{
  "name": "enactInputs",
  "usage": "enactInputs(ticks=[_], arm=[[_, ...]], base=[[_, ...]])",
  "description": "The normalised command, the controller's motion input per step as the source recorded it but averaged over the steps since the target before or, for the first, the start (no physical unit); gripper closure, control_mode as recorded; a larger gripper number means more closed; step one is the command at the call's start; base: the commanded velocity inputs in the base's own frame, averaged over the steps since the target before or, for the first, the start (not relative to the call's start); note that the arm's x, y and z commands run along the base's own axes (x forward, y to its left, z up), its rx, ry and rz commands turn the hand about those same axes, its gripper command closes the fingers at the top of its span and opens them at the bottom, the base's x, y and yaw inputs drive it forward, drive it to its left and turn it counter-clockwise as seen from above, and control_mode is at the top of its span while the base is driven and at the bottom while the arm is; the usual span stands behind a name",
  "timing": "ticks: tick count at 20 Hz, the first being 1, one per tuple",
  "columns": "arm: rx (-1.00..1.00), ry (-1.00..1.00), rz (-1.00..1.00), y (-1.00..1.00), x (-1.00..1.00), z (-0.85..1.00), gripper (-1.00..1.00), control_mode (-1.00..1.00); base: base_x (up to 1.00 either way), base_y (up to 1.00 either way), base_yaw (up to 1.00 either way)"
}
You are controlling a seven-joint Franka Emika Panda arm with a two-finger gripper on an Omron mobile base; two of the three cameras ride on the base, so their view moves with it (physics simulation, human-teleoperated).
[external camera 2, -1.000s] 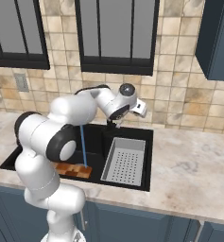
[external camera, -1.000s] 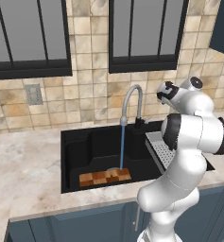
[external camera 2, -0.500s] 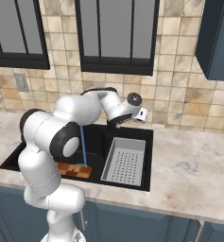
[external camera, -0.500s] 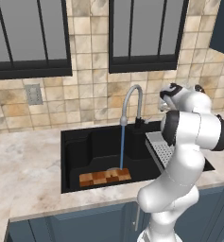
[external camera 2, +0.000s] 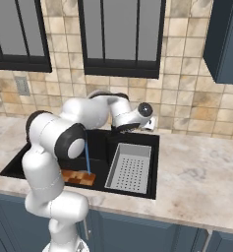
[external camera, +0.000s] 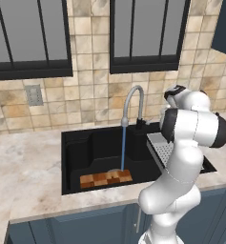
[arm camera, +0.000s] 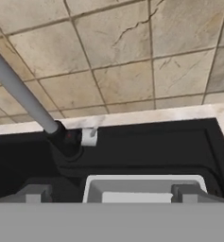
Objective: Turn on the sink faucet with hot water and rinse the cutting board for ten seconds, then turn off the faucet. Push the cutting board to reach the water if necessary.
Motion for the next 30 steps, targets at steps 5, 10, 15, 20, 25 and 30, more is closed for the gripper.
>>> enactInputs(ticks=[5,10,15,20,25,30], arm=[[0.0,0.0,0.02,0.0,0.26,-0.04,-1.0,-1.0],[0.0,0.0,0.0,0.0,0.39,-0.02,-1.0,-1.0],[0.0,0.01,0.0,0.0,0.35,-0.01,-1.0,-1.0],[0.0,0.02,0.0,0.0,0.06,-0.04,-1.0,-1.0],[0.0,0.0,0.0,0.0,0.0,-0.13,-1.0,-1.0],[0.0,0.0,0.0,0.0,0.0,-0.08,-1.0,-1.0]], base=[[0.0,0.0,0.0],[0.0,0.0,0.0],[0.0,0.0,0.0],[0.0,0.0,0.0],[0.0,0.0,0.0],[0.0,0.0,0.0]])
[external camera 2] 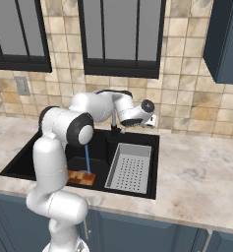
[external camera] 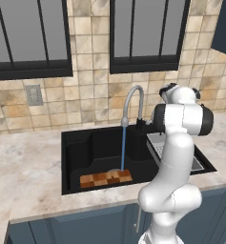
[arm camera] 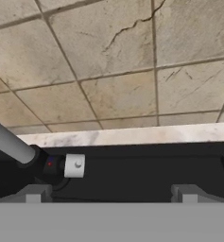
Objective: Turn on the sink faucet with hot water and rinse the cutting board for ten seconds, then turn off the faucet. Push the cutting board to reach the water if necessary.
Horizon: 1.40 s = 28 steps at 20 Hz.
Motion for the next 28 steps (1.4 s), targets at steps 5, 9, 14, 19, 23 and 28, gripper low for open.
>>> enactInputs(ticks=[5,9,14,19,23,28], arm=[[0.0,0.0,0.0,0.0,0.0,0.0,-1.0,-1.0],[0.0,0.0,0.0,0.0,0.0,0.0,-1.0,-1.0],[0.0,0.0,0.0,0.0,0.0,0.0,-1.0,-1.0],[0.0,0.0,0.0,0.0,0.0,0.0,-1.0,-1.0],[0.0,0.0,0.0,0.0,0.0,0.0,-1.0,-1.0],[0.0,0.0,0.0,0.0,0.0,0.0,-1.0,-1.0]], base=[[0.0,0.0,0.0],[0.0,0.0,0.0],[0.0,0.0,0.0],[0.0,0.0,0.0],[0.0,0.0,0.0],[0.0,0.0,0.0]])
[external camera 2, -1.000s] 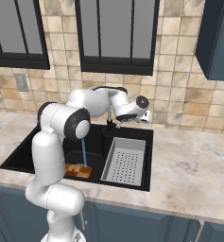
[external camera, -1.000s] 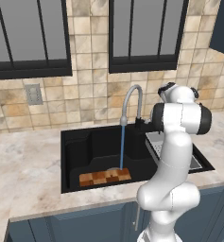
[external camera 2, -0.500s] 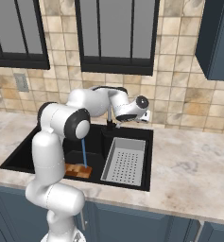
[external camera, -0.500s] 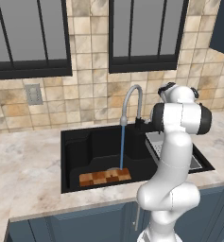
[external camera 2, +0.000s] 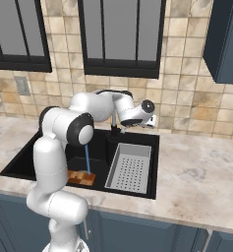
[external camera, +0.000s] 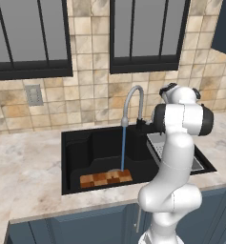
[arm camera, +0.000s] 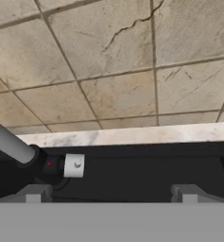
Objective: Turn on the sink faucet with hot water and rinse the cutting board for ten seconds, then turn off the faucet. Push the cutting board to reach the water if necessary.
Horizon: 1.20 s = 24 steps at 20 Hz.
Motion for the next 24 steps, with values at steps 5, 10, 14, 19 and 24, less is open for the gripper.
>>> enactInputs(ticks=[5,10,14,19,24], arm=[[0.0,0.0,0.0,0.0,0.0,0.0,-1.0,-1.0],[0.0,0.0,0.0,0.0,0.0,0.0,-1.0,-1.0],[0.0,0.0,0.0,0.0,0.0,0.0,-1.0,-1.0],[0.0,0.0,0.0,0.0,0.0,0.0,-1.0,-1.0],[0.0,0.0,0.0,0.0,0.0,0.0,-1.0,-1.0]], base=[[0.0,0.0,0.0],[0.0,0.0,0.0],[0.0,0.0,0.0],[0.0,0.0,0.0],[0.0,0.0,0.0]])
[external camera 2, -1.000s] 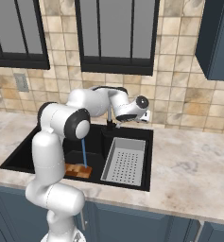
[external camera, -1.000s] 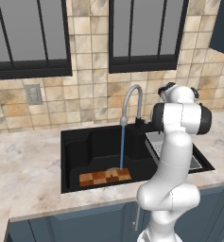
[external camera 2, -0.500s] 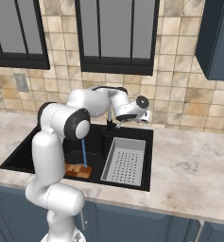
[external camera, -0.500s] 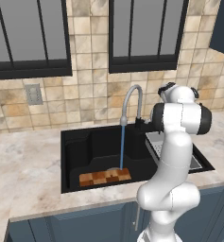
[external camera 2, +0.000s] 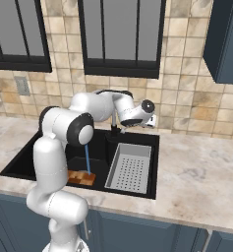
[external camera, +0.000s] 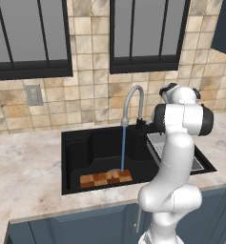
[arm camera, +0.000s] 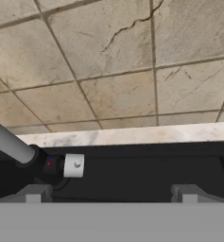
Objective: Turn on the sink faucet with hot water and rinse the cutting board for ten seconds, then turn off the faucet. Push the cutting board to reach the water if necessary.
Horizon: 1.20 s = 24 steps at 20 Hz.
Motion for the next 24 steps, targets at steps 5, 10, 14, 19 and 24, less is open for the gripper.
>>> enactInputs(ticks=[5,10,14,19,24], arm=[[0.0,0.0,0.0,0.0,0.0,0.0,-1.0,-1.0],[0.0,0.0,0.0,0.0,0.0,0.0,-1.0,-1.0],[0.0,0.0,0.0,0.0,0.0,0.0,-1.0,-1.0],[0.0,0.0,0.0,0.0,0.0,0.0,-1.0,-1.0],[0.0,0.0,0.0,0.0,0.0,0.0,-1.0,-1.0]], base=[[0.0,0.0,0.0],[0.0,0.0,0.0],[0.0,0.0,0.0],[0.0,0.0,0.0],[0.0,0.0,0.0]])
